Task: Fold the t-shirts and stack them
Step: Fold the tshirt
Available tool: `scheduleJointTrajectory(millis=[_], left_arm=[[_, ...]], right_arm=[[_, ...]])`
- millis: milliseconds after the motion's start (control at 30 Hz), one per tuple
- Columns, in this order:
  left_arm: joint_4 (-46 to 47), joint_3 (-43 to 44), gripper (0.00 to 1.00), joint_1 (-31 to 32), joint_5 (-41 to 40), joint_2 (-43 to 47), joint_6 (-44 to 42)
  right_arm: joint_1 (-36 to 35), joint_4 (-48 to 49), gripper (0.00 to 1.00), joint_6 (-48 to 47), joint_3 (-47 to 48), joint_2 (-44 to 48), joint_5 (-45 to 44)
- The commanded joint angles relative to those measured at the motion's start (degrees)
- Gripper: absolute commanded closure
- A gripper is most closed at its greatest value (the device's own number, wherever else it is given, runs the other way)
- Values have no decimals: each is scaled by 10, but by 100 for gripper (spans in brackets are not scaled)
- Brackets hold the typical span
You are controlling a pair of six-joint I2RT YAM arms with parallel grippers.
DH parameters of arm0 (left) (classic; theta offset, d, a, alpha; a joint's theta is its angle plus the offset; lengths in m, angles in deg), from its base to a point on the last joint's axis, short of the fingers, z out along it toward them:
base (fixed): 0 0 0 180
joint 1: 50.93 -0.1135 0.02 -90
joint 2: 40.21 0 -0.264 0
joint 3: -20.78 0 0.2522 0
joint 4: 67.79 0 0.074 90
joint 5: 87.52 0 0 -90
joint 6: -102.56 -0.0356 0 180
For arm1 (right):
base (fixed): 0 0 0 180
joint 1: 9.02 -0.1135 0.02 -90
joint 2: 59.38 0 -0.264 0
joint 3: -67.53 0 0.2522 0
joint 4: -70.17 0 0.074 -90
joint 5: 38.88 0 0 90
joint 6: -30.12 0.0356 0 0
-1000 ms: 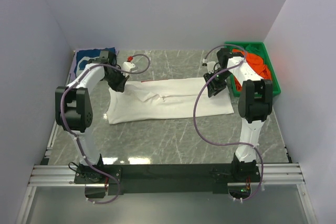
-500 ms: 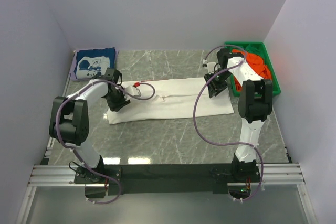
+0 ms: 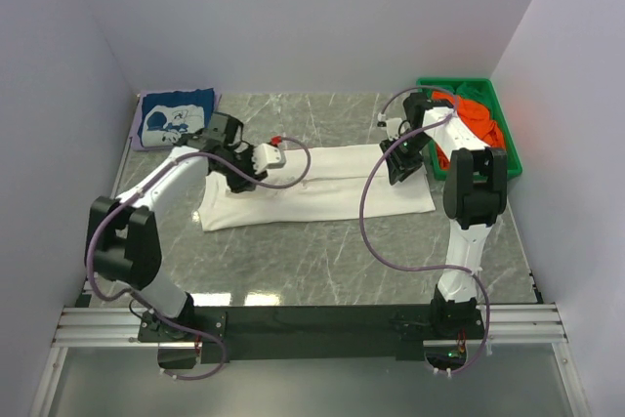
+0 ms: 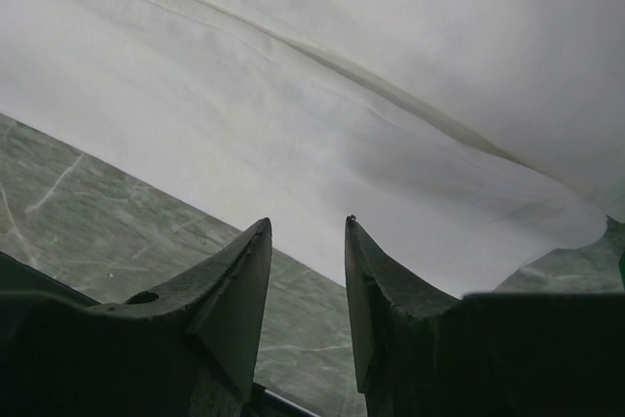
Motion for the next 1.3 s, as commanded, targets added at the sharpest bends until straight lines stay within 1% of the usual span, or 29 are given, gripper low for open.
scheduleJointTrajectory(millis=[0, 67, 200, 300, 433, 567, 667, 700, 833, 933, 967, 1000, 1067, 1100, 1133, 1167, 1233, 1267], left_arm=[[31, 24, 59, 34, 27, -41, 72], [54, 28, 59, 53, 7, -69, 103], [89, 17, 59, 78, -35, -104, 122], [107, 20, 59, 82, -52, -132, 132], [110, 48, 57, 85, -59, -175, 157], [119, 54, 57, 85, -77, -198, 160], [130, 52, 62, 86, -82, -200, 161], [127, 53, 65, 85, -80, -199, 159], [112, 63, 69, 86, -73, -188, 154], [101, 70, 75, 83, -66, -184, 149], [95, 73, 78, 83, -64, -179, 147], [91, 80, 84, 83, -62, -177, 146], [83, 89, 91, 82, -47, -167, 146], [68, 102, 99, 81, -38, -163, 145], [60, 107, 99, 82, -29, -159, 141], [49, 113, 99, 82, -3, -152, 139], [6, 134, 99, 82, 25, -149, 130], [-9, 140, 99, 82, 57, -150, 126]], right_arm=[[4, 4, 57, 12, 3, 10, 9], [5, 5, 57, 16, 3, 11, 10], [6, 6, 57, 20, 0, 11, 9], [7, 7, 57, 20, -2, 12, 6], [11, 7, 58, 20, -4, 11, 5], [12, 6, 58, 22, -1, 10, 3], [13, 4, 58, 20, 0, 9, 4], [13, 4, 58, 21, -2, 10, 4], [13, 4, 58, 20, -3, 11, 5], [13, 2, 58, 19, -1, 10, 7], [13, 2, 58, 19, 0, 10, 7], [13, 3, 58, 19, 0, 11, 7], [13, 2, 58, 18, -1, 11, 6], [13, 1, 58, 18, 0, 11, 6], [13, 0, 59, 18, 0, 11, 6], [13, 0, 59, 17, -1, 12, 6], [13, 1, 59, 16, -3, 13, 5], [13, 1, 59, 17, -1, 12, 4]])
